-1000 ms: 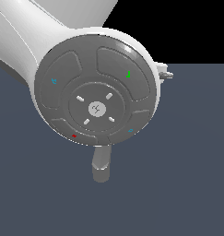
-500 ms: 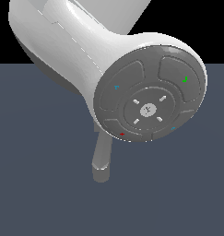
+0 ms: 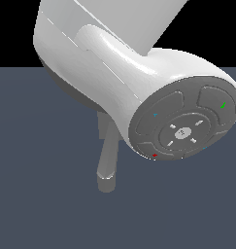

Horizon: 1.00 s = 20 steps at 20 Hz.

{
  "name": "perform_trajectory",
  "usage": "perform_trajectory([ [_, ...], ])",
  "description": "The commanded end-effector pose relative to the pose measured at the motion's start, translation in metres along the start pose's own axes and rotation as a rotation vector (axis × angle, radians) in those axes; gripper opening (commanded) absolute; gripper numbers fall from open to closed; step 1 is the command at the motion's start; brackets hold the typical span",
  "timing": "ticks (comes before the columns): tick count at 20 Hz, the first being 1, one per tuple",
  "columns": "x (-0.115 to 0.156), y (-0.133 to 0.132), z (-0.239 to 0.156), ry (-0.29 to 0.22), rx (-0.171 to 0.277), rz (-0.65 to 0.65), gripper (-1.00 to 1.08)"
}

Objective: Turn on the faucet by rotating a designated handle.

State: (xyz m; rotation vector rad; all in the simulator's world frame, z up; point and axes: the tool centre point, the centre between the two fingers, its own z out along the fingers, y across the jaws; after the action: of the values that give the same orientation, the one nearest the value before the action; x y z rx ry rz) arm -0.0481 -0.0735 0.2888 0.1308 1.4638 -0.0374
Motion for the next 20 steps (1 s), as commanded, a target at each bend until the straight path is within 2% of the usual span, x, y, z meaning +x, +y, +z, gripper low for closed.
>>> perform_trajectory([
  [1, 0.014, -0.001, 0.0, 0.051, -0.029, -0.031, -1.0],
  [15, 0.051, -0.033, -0.001, 0.103, -0.05, -0.071, -1.0],
  [20, 0.059, -0.034, -0.004, 0.104, -0.049, -0.069, -1.0],
])
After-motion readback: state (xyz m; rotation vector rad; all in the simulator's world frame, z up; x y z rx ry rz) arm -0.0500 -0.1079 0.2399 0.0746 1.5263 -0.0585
